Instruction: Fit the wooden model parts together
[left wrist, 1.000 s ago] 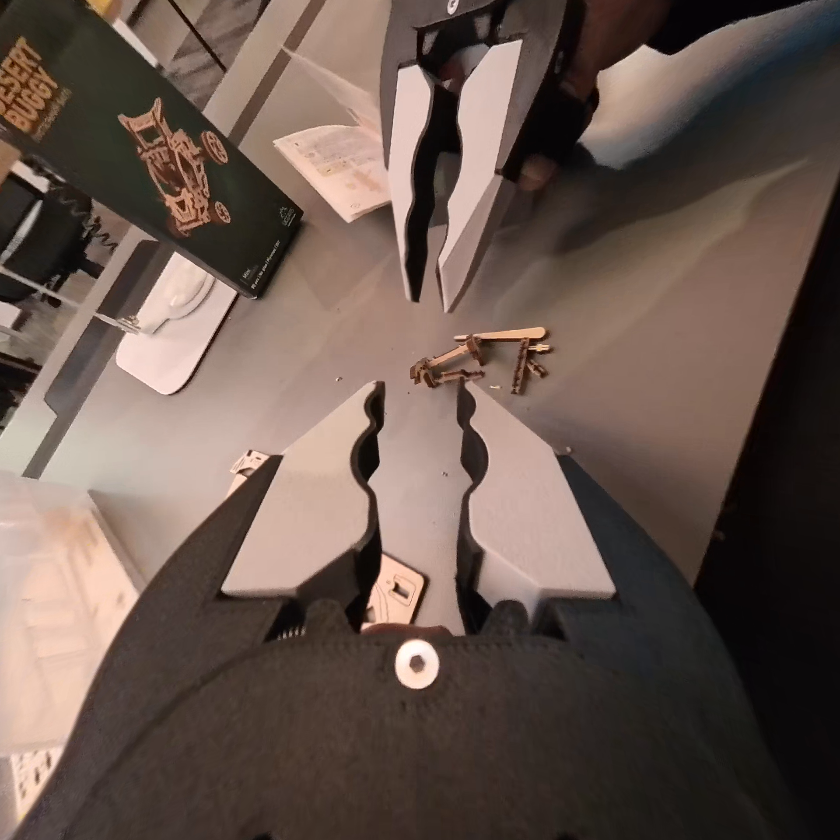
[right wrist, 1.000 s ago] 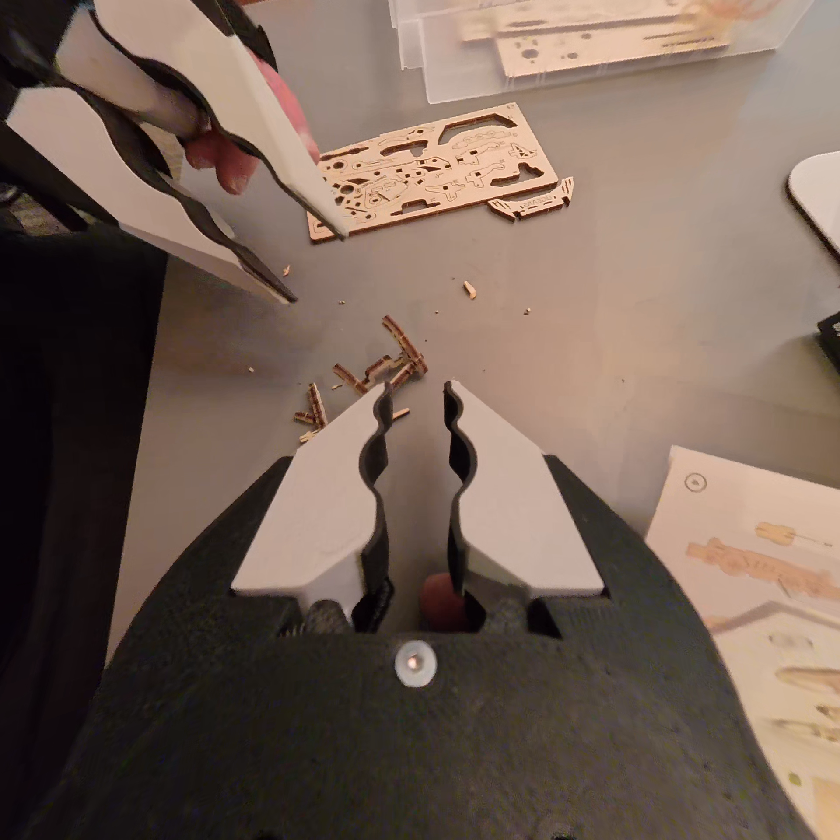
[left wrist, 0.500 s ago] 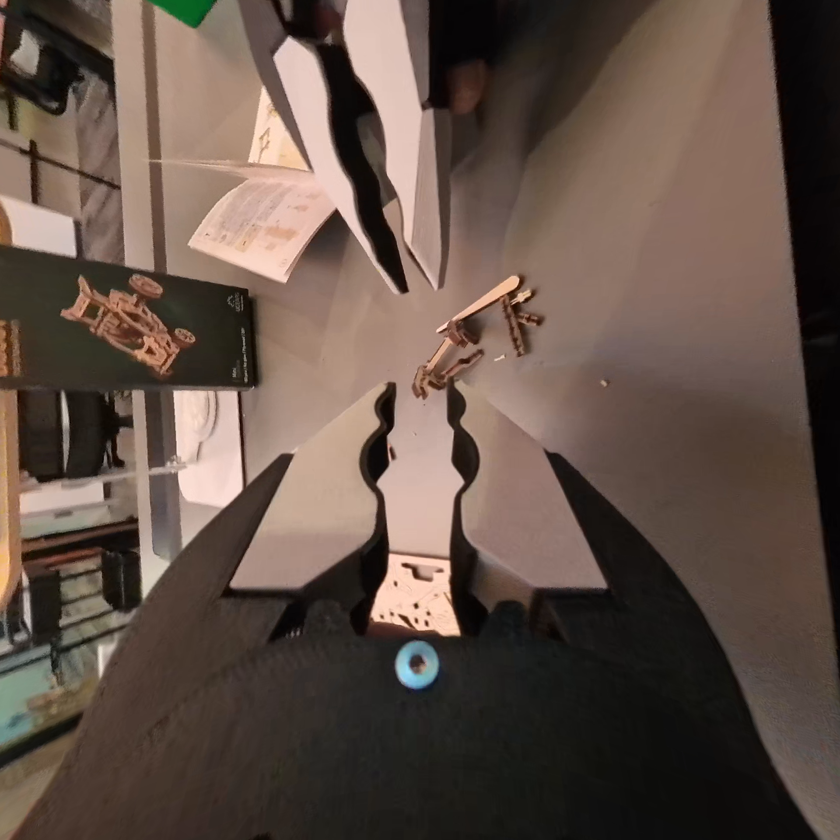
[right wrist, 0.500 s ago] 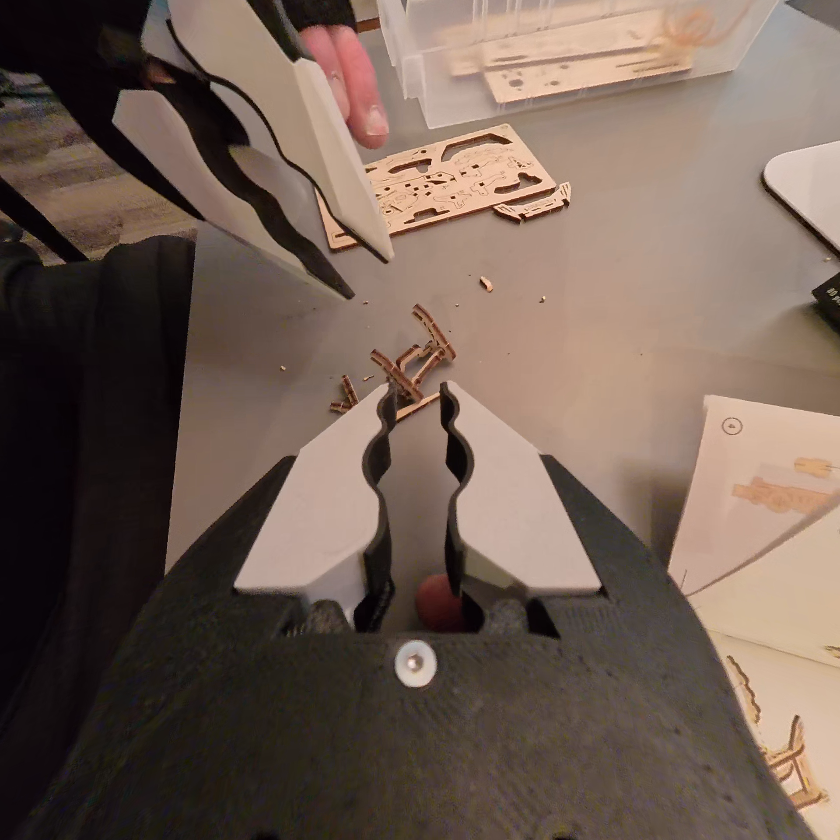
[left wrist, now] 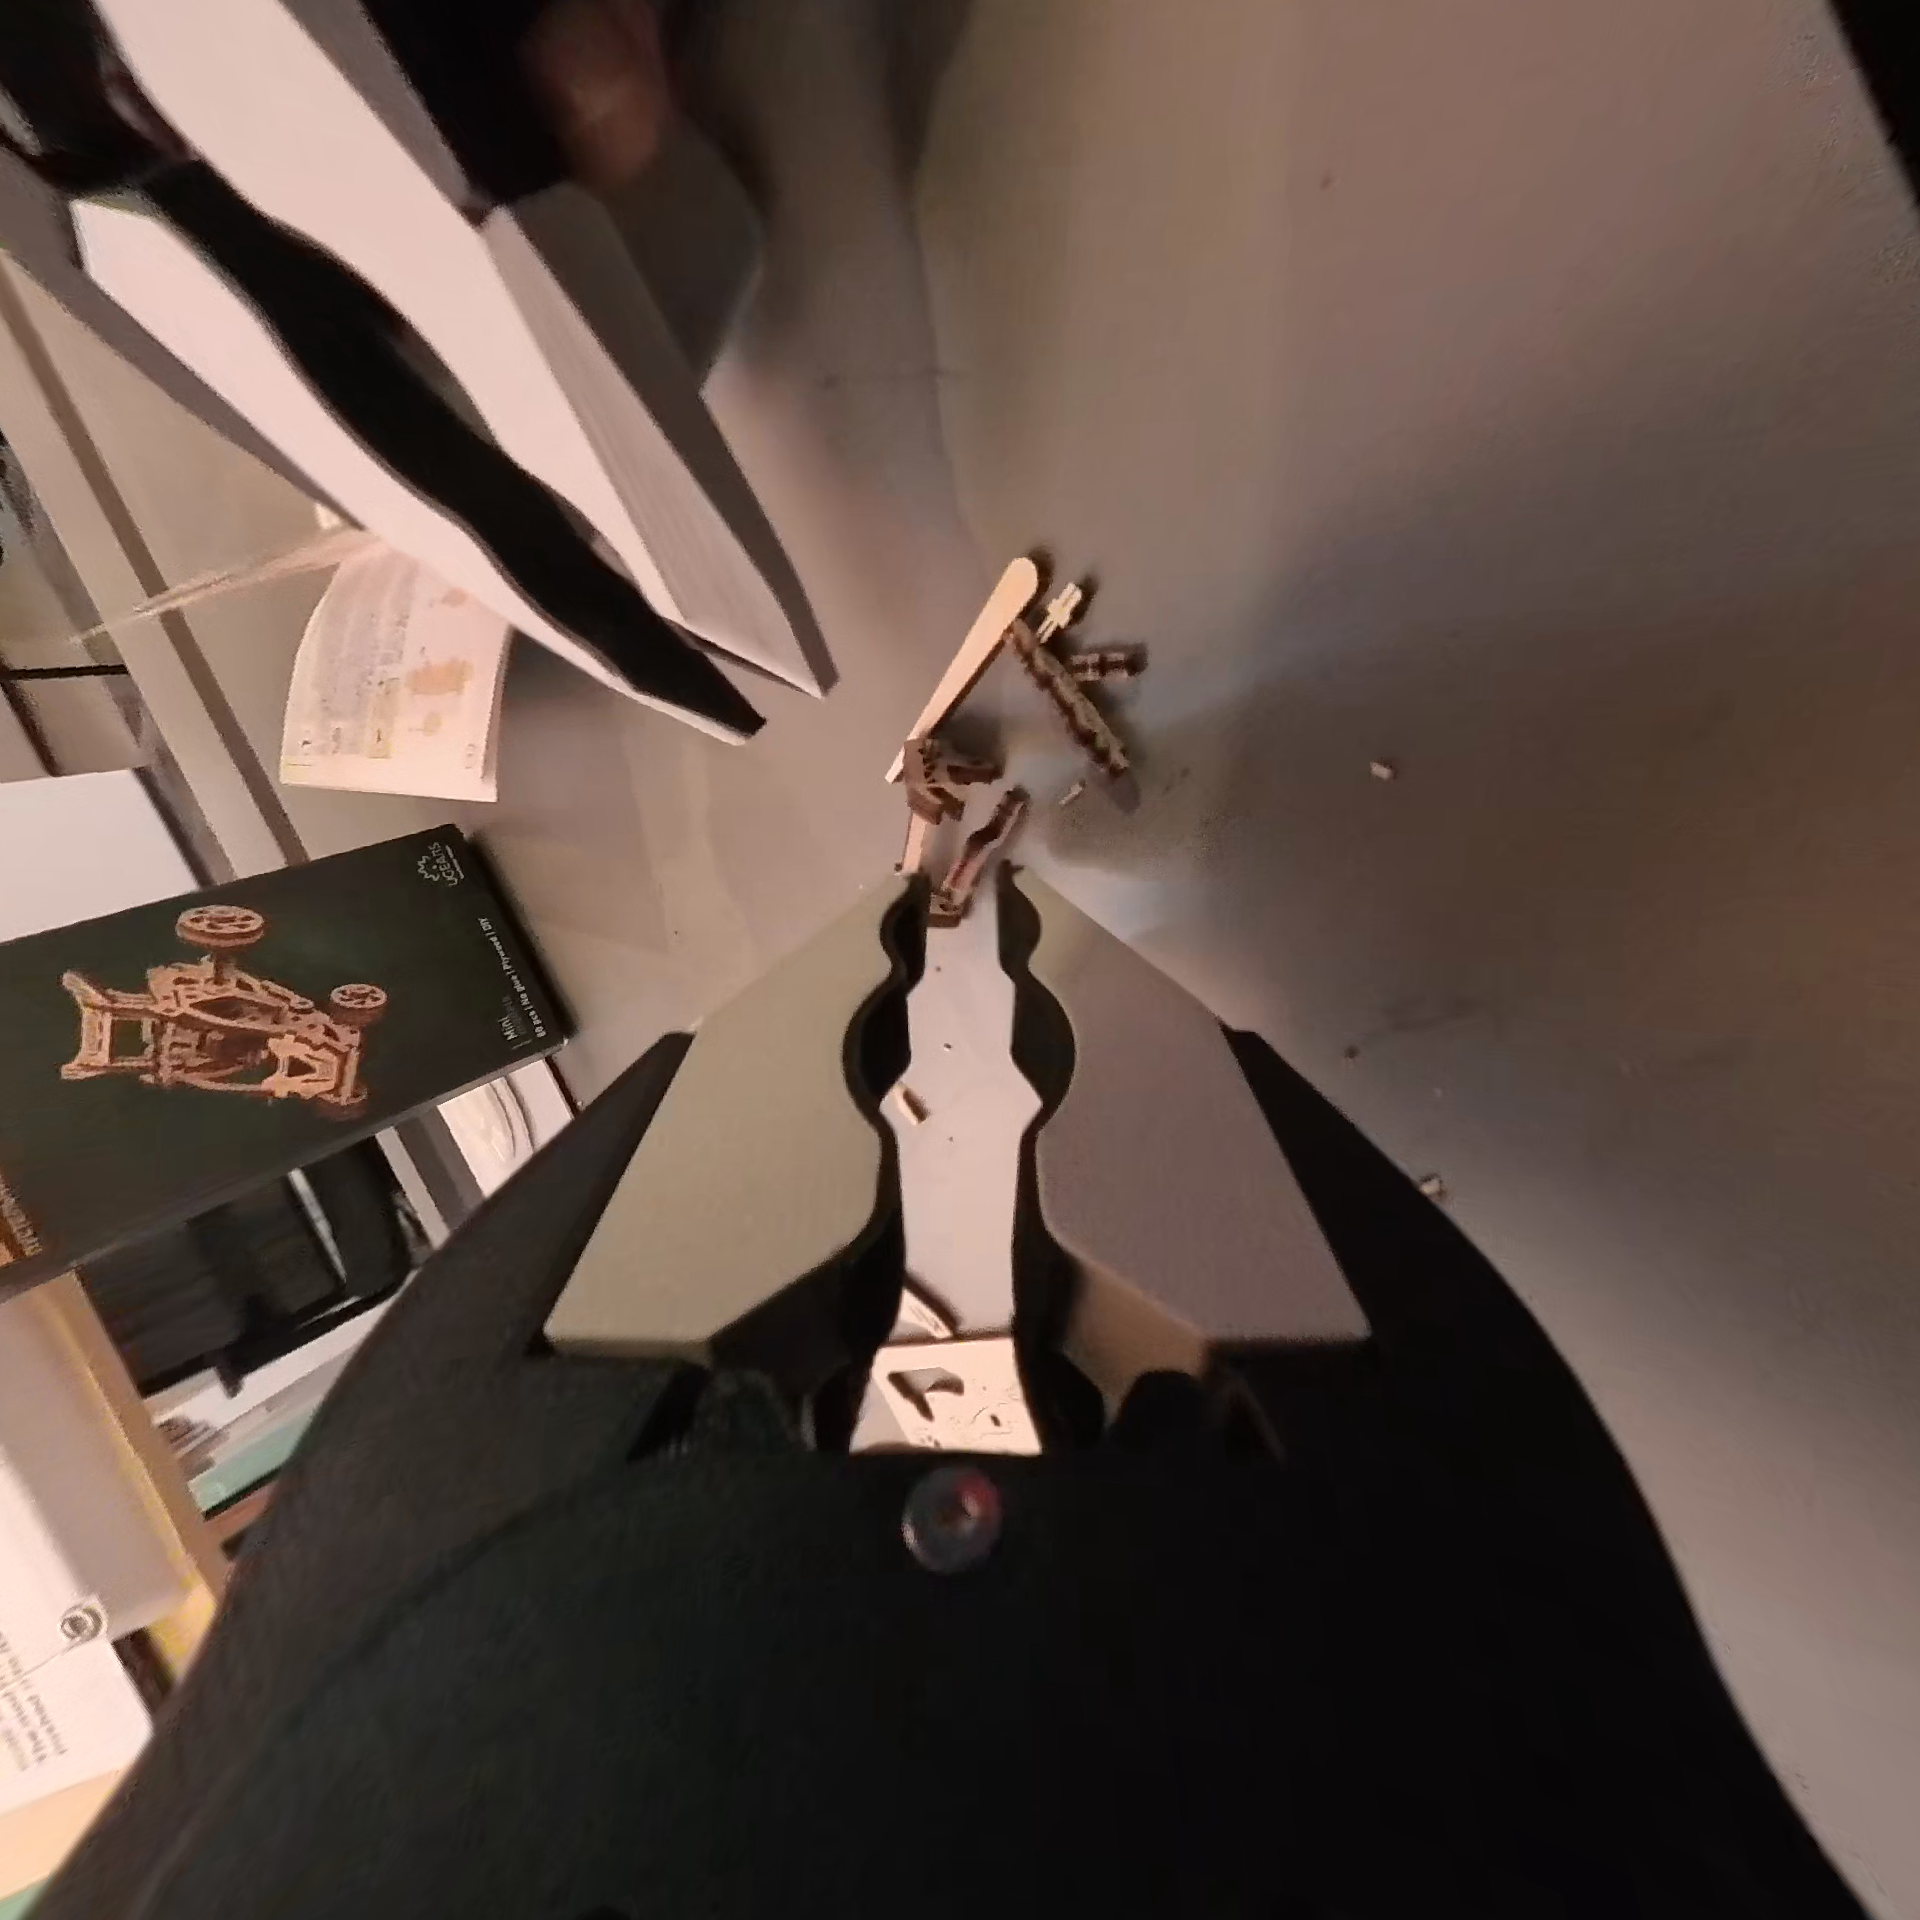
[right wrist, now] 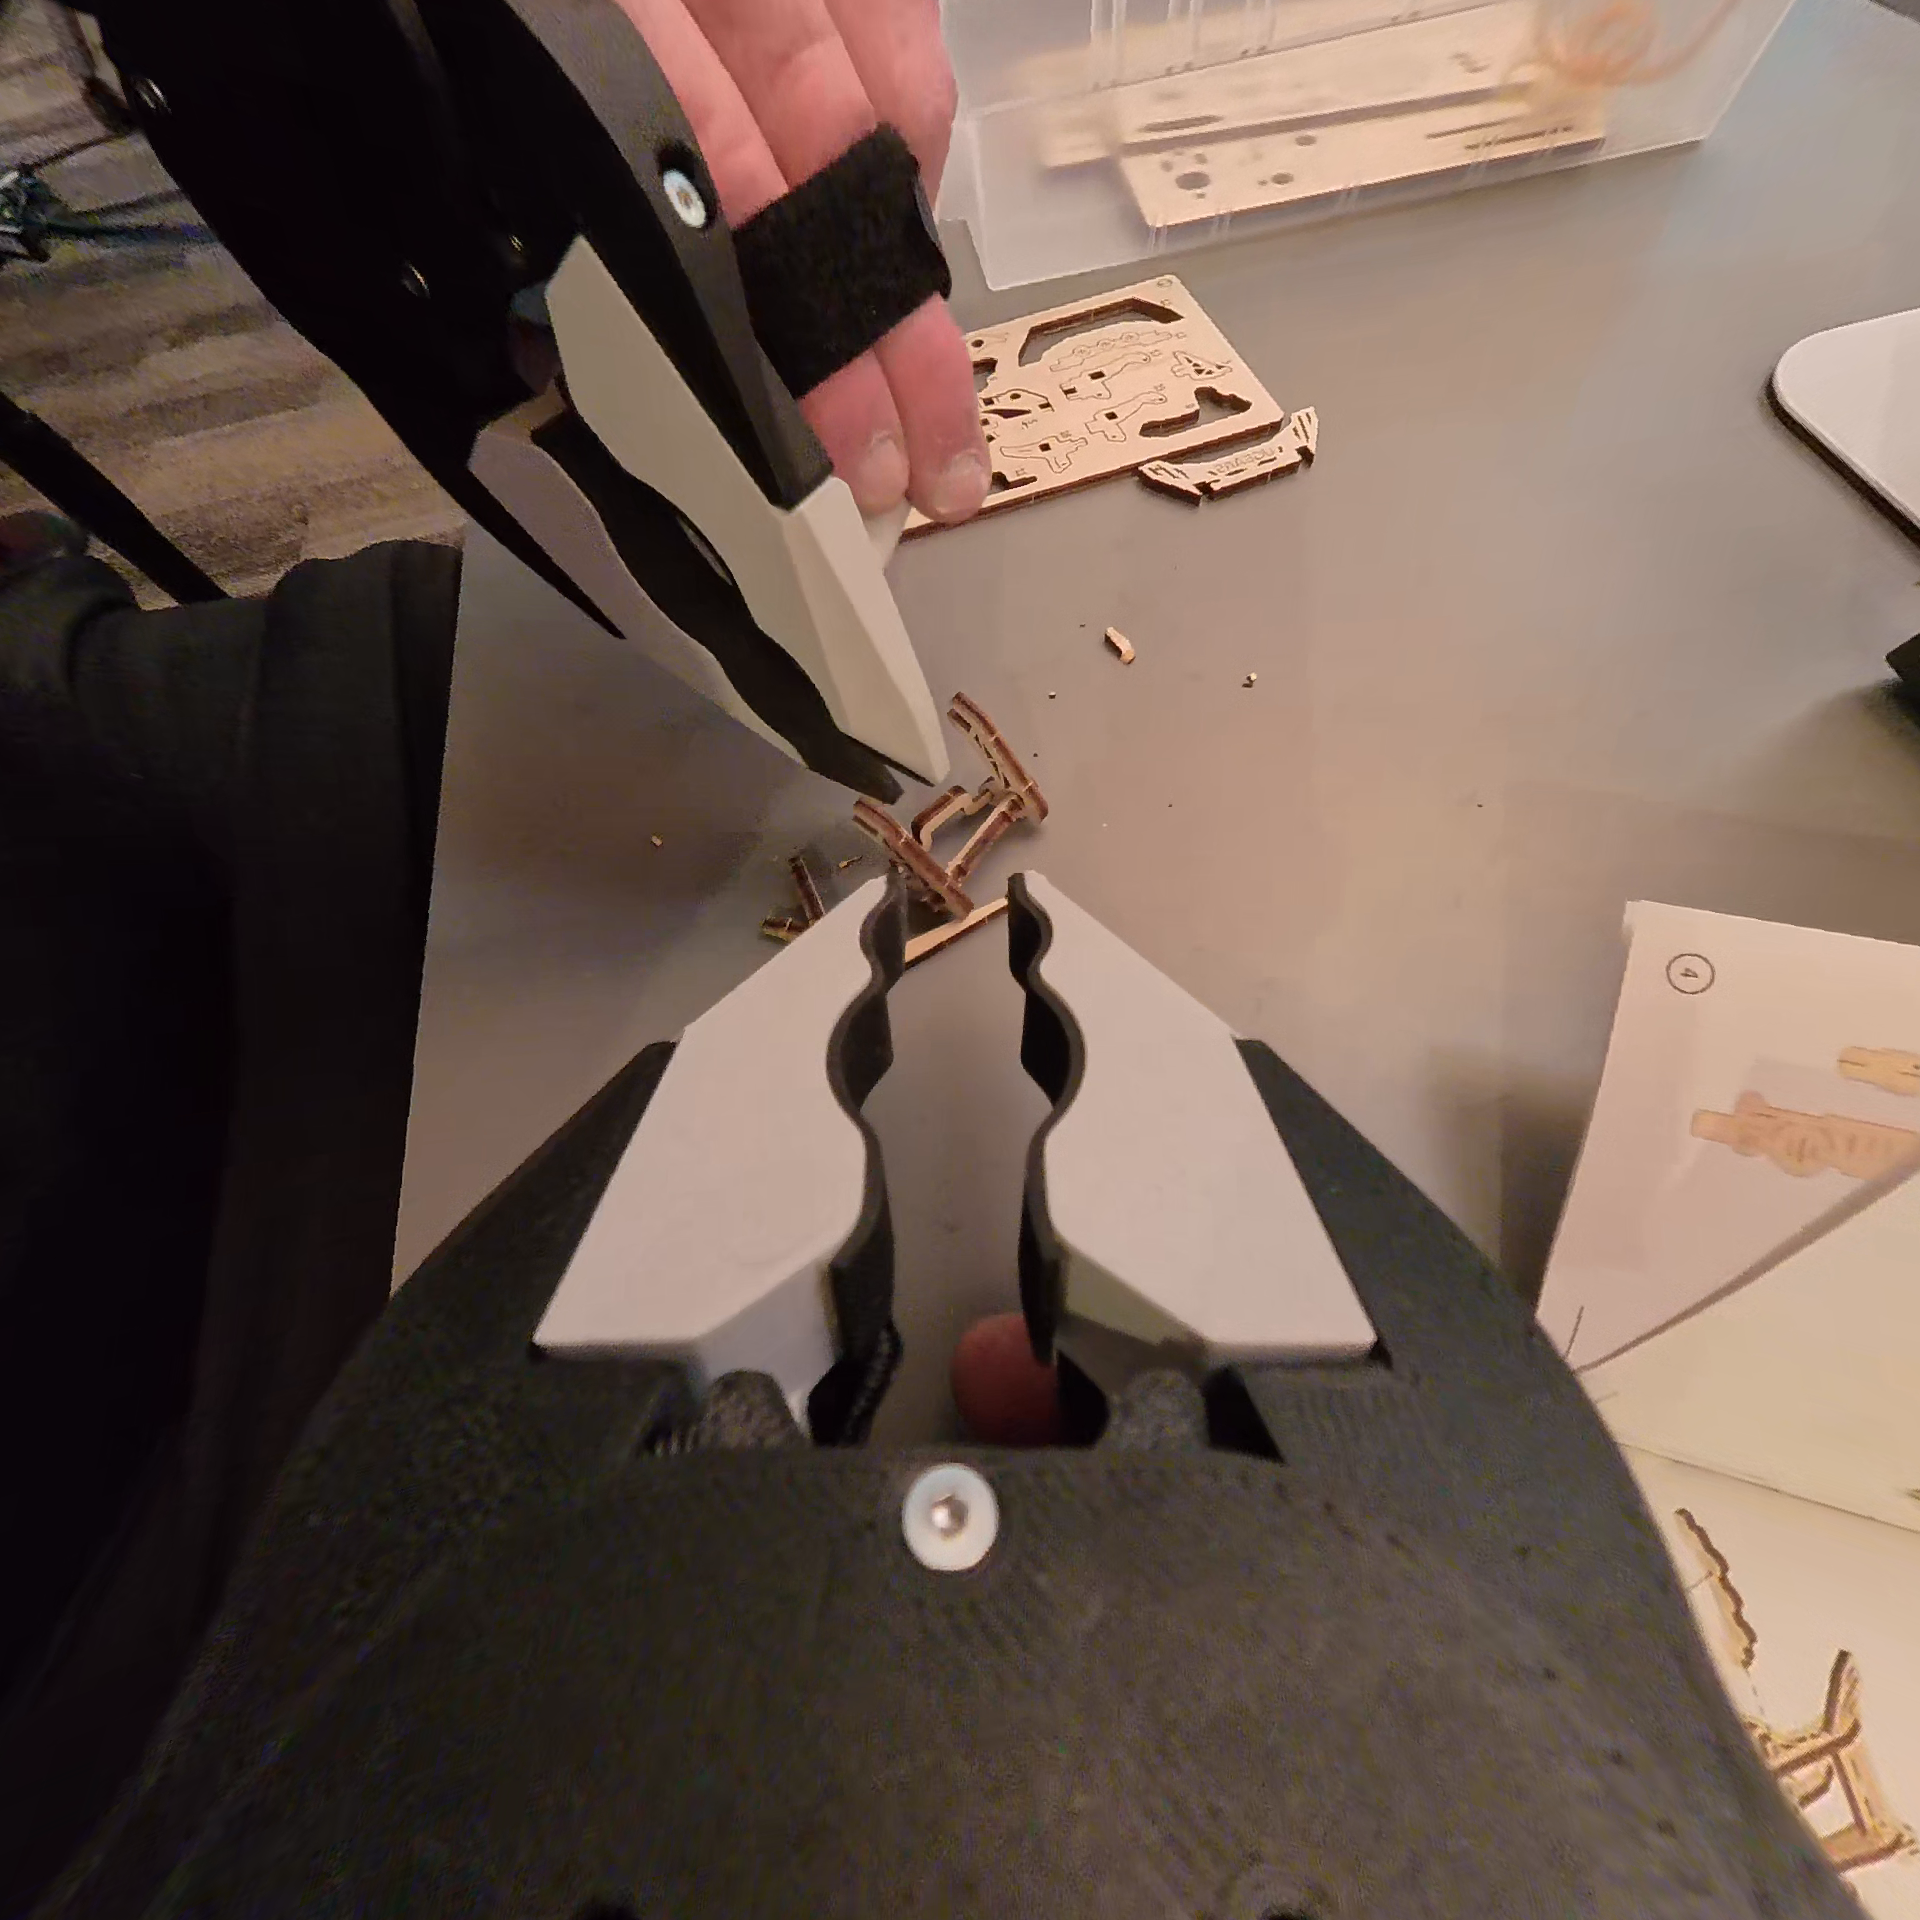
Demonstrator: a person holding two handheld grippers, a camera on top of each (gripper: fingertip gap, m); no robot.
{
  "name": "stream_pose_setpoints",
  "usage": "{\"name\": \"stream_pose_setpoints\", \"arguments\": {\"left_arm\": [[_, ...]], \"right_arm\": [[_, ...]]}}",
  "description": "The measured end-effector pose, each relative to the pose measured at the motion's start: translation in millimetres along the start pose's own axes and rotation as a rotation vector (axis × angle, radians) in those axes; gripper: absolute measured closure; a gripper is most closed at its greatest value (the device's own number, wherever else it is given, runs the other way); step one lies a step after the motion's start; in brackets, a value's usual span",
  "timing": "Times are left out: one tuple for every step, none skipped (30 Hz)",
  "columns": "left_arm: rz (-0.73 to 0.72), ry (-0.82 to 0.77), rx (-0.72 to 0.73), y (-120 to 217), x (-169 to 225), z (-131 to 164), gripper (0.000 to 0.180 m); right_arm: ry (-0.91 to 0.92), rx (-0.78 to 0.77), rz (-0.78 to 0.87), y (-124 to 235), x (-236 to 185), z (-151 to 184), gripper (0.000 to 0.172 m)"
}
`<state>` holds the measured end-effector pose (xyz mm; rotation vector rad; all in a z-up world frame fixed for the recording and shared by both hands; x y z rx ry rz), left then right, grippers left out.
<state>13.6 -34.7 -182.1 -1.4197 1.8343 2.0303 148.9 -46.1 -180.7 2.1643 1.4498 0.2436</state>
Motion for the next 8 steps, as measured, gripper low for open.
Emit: {"name": "stream_pose_setpoints", "arguments": {"left_arm": [[0.011,-0.017,-0.005,-0.5,0.8,-0.3,0.168],[0.010,-0.026,0.001,-0.2,0.5,-1.9,0.169],[0.005,-0.031,0.009,0.2,-0.5,-3.9,0.170],[0.015,-0.036,0.005,-0.5,-0.5,-4.9,0.169],[0.018,-0.046,-0.012,-2.0,-0.6,-4.9,0.168],[0.013,-0.062,-0.026,-3.4,-1.1,-4.3,0.168],[0.027,-0.061,-0.039,-4.7,-1.2,-3.0,0.170],[0.041,-0.057,-0.048,-6.0,-1.4,-2.2,0.172]], "right_arm": [[-0.001,0.001,-0.002,0.2,0.0,-0.1,0.155],[-0.002,0.003,-0.004,0.3,0.0,-0.1,0.155],[-0.002,0.004,-0.007,0.5,0.0,-0.2,0.155],[-0.003,0.006,-0.009,0.8,0.0,-0.3,0.155],[-0.003,0.008,-0.009,0.9,0.1,-0.4,0.154],[-0.003,0.009,-0.009,1.0,0.0,-0.5,0.154],[-0.002,0.010,-0.008,1.1,0.0,-0.4,0.154],[-0.002,0.011,-0.007,1.2,0.0,-0.5,0.154]]}}
Point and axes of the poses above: each gripper's, where its closed fingertips meet, y back along the fingers, z out of its underside, x = y × z across the jaws, the point moved 8 cm from there along y, back along the fingers, and after that the axes turned 3 degrees about -z, right-handed, at the moved point
